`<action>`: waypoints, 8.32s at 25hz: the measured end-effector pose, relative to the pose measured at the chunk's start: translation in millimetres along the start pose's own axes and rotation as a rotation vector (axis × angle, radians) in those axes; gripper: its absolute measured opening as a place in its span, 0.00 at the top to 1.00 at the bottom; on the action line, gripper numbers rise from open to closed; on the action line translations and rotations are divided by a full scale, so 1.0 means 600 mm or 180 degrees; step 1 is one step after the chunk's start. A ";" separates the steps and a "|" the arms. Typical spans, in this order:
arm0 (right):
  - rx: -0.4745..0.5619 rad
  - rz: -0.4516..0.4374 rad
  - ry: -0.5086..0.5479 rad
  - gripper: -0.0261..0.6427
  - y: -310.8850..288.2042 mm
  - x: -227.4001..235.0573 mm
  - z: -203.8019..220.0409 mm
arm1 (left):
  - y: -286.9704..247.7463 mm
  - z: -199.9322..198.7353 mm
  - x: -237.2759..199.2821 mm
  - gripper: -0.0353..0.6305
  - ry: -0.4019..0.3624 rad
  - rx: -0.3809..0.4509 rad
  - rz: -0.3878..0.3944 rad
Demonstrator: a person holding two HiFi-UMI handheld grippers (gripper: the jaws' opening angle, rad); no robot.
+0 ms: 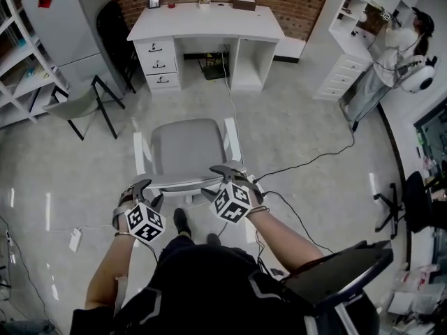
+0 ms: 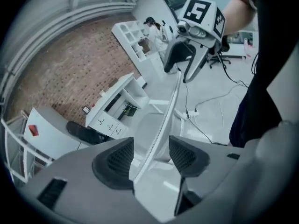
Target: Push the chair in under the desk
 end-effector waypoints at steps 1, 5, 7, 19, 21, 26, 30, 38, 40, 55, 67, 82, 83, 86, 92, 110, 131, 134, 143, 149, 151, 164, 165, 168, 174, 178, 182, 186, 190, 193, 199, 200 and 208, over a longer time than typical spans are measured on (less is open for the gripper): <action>-0.0082 0.0003 0.0112 0.52 -0.013 -0.003 0.000 | -0.013 0.004 -0.001 0.59 -0.0081 -0.0035 0.0031; -0.0343 0.0003 0.0465 0.52 -0.058 -0.011 0.001 | -0.055 0.009 -0.003 0.59 -0.0327 -0.0098 0.0140; -0.0445 0.0001 0.0548 0.52 -0.080 -0.013 0.001 | -0.074 0.012 -0.006 0.59 -0.0400 -0.0127 0.0188; -0.0820 -0.0057 0.0610 0.66 -0.143 -0.013 0.008 | -0.127 0.021 -0.005 0.74 -0.0597 -0.0031 0.0605; -0.0852 -0.0008 0.0669 0.68 -0.146 -0.009 0.007 | -0.133 0.017 -0.012 0.74 -0.0706 -0.0018 0.0643; -0.0957 0.0056 0.0705 0.73 -0.161 0.011 0.001 | -0.156 0.007 -0.034 0.76 -0.0781 -0.0050 0.0724; -0.0990 0.0074 0.0694 0.73 -0.170 0.036 0.001 | -0.175 -0.008 -0.050 0.76 -0.0785 -0.0084 0.0810; -0.1049 0.0088 0.0553 0.72 -0.194 0.067 -0.011 | -0.202 -0.017 -0.089 0.76 -0.0878 -0.0037 0.0927; -0.1051 0.0062 0.0561 0.72 -0.197 0.071 -0.014 | -0.208 -0.018 -0.096 0.76 -0.0894 -0.0047 0.0985; -0.1078 0.0175 0.0493 0.73 -0.239 0.132 -0.037 | -0.264 -0.041 -0.174 0.76 -0.0965 -0.0117 0.1133; -0.1242 0.0285 0.0337 0.72 -0.264 0.191 -0.048 | -0.303 -0.071 -0.217 0.76 -0.1018 -0.0079 0.1128; -0.1350 0.0348 0.0111 0.70 -0.317 0.273 -0.081 | -0.365 -0.097 -0.304 0.75 -0.1080 -0.0098 0.1101; -0.1344 0.0359 0.0115 0.70 -0.318 0.278 -0.083 | -0.368 -0.100 -0.309 0.75 -0.1086 -0.0106 0.1101; -0.1332 0.0381 0.0125 0.71 -0.328 0.294 -0.086 | -0.381 -0.106 -0.325 0.75 -0.1118 -0.0099 0.1034; -0.1273 0.0341 0.0150 0.71 -0.348 0.329 -0.088 | -0.412 -0.123 -0.354 0.75 -0.1155 -0.0138 0.0983; -0.1199 0.0263 0.0354 0.75 -0.395 0.466 -0.090 | -0.504 -0.205 -0.447 0.73 -0.1080 -0.0334 0.0940; -0.1180 0.0090 0.0491 0.76 -0.432 0.635 -0.055 | -0.600 -0.319 -0.508 0.73 -0.0931 -0.0478 0.0868; -0.1144 0.0102 0.0534 0.75 -0.434 0.658 -0.048 | -0.613 -0.337 -0.515 0.73 -0.0911 -0.0541 0.0853; -0.1072 0.0131 0.0698 0.76 -0.441 0.715 -0.034 | -0.640 -0.377 -0.528 0.74 -0.0867 -0.0526 0.0740; -0.0981 0.0170 0.0785 0.76 -0.445 0.733 -0.028 | -0.652 -0.392 -0.540 0.74 -0.0822 -0.0655 0.0852; -0.0977 0.0158 0.0789 0.76 -0.446 0.738 -0.028 | -0.654 -0.394 -0.540 0.74 -0.0841 -0.0615 0.0797; -0.1044 0.0160 0.0784 0.75 -0.468 0.807 -0.022 | -0.687 -0.430 -0.569 0.75 -0.0992 -0.0298 0.0584; -0.1065 0.0144 0.0770 0.75 -0.470 0.813 -0.023 | -0.691 -0.432 -0.571 0.75 -0.1013 -0.0275 0.0569; -0.1098 0.0133 0.0729 0.75 -0.477 0.832 -0.027 | -0.702 -0.442 -0.588 0.76 -0.1045 -0.0280 0.0652; -0.1103 0.0212 0.0679 0.74 -0.486 0.860 -0.026 | -0.722 -0.459 -0.609 0.77 -0.1136 -0.0237 0.0732; -0.1111 0.0266 0.0681 0.74 -0.502 0.878 -0.032 | -0.741 -0.464 -0.627 0.77 -0.1147 -0.0238 0.0747; -0.1114 0.0246 0.0672 0.74 -0.515 0.897 -0.042 | -0.758 -0.468 -0.652 0.76 -0.1095 -0.0301 0.0836; -0.1113 0.0243 0.0658 0.74 -0.525 0.917 -0.050 | -0.770 -0.477 -0.674 0.76 -0.1110 -0.0309 0.0842; -0.1118 0.0266 0.0640 0.74 -0.537 0.935 -0.061 | -0.783 -0.481 -0.698 0.76 -0.1132 -0.0312 0.0840; -0.1138 0.0269 0.0610 0.74 -0.546 0.945 -0.065 | -0.794 -0.484 -0.711 0.76 -0.1151 -0.0323 0.0856; -0.1135 0.0318 0.0591 0.74 -0.560 0.965 -0.075 | -0.809 -0.488 -0.734 0.76 -0.1215 -0.0260 0.0798; -0.1140 0.0314 0.0583 0.74 -0.562 0.968 -0.075 | -0.811 -0.490 -0.736 0.76 -0.1220 -0.0258 0.0801; -0.1210 0.0314 0.0539 0.74 -0.576 0.986 -0.086 | -0.826 -0.494 -0.759 0.76 -0.1273 -0.0238 0.0849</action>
Point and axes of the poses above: the fingertips, and each gripper's own axes: y backward along the fingers, x to its right, z out of its underside, the point moved 7 cm from there along y, backward along the fingers, and after that the axes turned 7 degrees about -x, right-handed, at the moved point
